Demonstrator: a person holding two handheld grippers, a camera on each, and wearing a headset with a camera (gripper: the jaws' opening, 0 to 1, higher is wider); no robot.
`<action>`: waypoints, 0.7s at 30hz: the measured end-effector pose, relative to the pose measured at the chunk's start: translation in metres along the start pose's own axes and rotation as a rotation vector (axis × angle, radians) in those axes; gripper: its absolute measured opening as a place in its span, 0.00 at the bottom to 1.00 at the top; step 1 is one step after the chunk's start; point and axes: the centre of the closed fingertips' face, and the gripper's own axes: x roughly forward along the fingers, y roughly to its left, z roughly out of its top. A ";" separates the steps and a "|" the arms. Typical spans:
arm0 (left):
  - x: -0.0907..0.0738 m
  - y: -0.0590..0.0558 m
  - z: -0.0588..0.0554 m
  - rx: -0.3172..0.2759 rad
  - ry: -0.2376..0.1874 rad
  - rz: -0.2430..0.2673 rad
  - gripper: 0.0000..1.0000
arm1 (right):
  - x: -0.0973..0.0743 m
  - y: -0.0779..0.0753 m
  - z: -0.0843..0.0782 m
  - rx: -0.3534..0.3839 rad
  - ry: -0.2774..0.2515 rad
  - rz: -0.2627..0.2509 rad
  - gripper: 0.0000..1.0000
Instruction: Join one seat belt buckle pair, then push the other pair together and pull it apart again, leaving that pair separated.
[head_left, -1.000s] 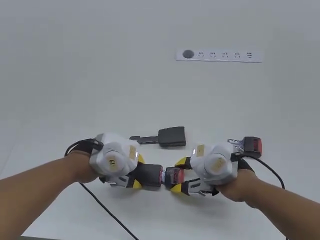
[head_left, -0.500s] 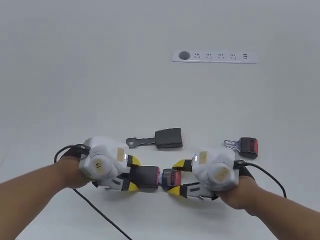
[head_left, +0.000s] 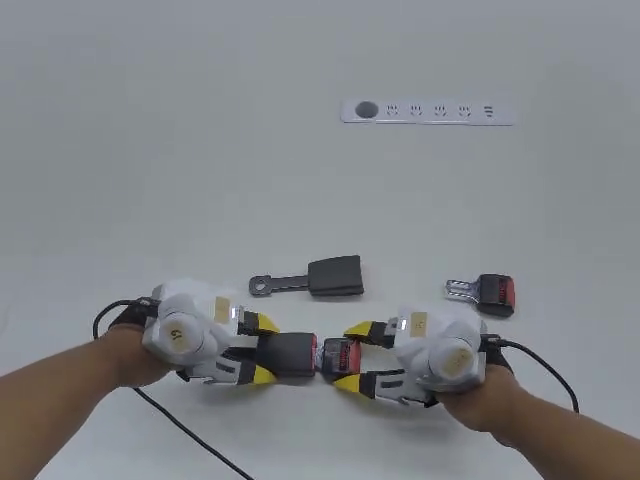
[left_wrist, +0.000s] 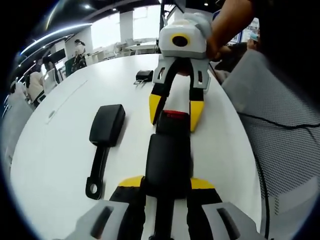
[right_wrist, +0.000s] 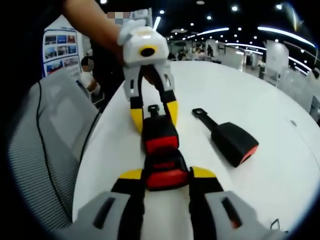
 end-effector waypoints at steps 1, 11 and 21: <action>0.000 0.000 0.000 -0.003 -0.004 0.001 0.32 | 0.000 0.000 0.000 0.001 -0.003 -0.001 0.33; 0.001 0.001 0.000 -0.038 -0.038 0.014 0.32 | -0.001 0.000 0.000 0.030 -0.034 -0.014 0.32; 0.000 0.001 0.000 -0.057 -0.053 0.013 0.32 | -0.001 -0.001 0.000 0.021 -0.040 -0.017 0.32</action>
